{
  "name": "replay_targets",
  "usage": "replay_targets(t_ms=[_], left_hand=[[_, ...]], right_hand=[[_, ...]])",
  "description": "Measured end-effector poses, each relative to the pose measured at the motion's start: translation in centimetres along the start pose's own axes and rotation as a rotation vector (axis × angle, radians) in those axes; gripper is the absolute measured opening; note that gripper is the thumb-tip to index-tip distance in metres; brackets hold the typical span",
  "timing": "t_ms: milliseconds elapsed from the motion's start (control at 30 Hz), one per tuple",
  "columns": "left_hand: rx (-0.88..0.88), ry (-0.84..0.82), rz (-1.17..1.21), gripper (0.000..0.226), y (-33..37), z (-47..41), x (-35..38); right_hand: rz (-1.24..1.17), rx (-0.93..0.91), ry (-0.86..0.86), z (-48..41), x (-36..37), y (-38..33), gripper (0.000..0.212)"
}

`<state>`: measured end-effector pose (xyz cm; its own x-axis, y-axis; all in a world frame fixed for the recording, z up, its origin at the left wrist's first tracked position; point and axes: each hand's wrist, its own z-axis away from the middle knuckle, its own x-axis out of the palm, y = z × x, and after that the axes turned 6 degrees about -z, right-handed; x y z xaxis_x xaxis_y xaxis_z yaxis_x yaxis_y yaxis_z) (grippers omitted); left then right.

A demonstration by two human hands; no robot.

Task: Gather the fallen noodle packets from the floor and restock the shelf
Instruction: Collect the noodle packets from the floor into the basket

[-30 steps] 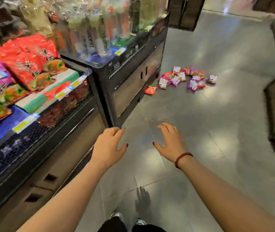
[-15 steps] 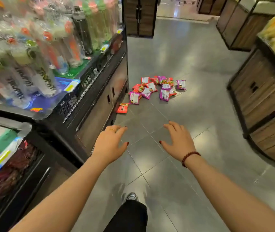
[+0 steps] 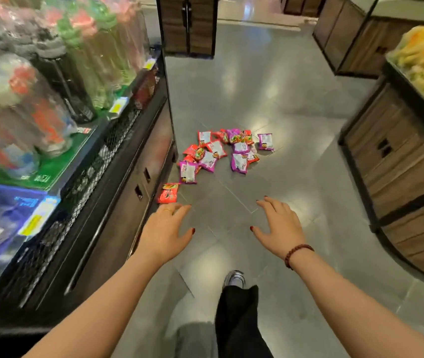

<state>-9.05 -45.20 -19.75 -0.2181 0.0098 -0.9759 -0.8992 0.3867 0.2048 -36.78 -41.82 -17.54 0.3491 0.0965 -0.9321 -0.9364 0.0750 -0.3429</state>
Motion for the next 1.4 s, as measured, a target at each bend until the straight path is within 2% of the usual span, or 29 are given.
replay_targets(t_ms=[300,533,700,1033,1300,1400], left_hand=[[0.061,0.013,-0.041,0.058,1.2,-22.4,0.8],[0.099,-0.035,-0.006,0.057,1.3,-35.9,2.2],[0.105,-0.038,0.057,0.056,-0.1,-46.2,4.6],[0.152,-0.111,0.015,0.051,-4.8,-67.8,8.0],[0.044,-0.150,0.066,0.056,-5.4,-79.6,10.7],[-0.083,-0.175,0.083,0.054,-5.2,-83.1,13.2]], right_hand=[[0.007,-0.022,0.014,-19.9,-5.7,7.4,0.064],[0.005,0.005,0.010,-31.7,-8.7,11.7,0.064],[0.007,0.021,0.002,-41.0,-9.0,14.4,0.063],[0.056,0.079,-0.070,-61.5,-10.1,17.6,0.062],[0.005,0.087,-0.165,-75.0,-10.8,23.3,0.062],[-0.008,0.049,-0.217,-81.2,-10.7,26.5,0.062]])
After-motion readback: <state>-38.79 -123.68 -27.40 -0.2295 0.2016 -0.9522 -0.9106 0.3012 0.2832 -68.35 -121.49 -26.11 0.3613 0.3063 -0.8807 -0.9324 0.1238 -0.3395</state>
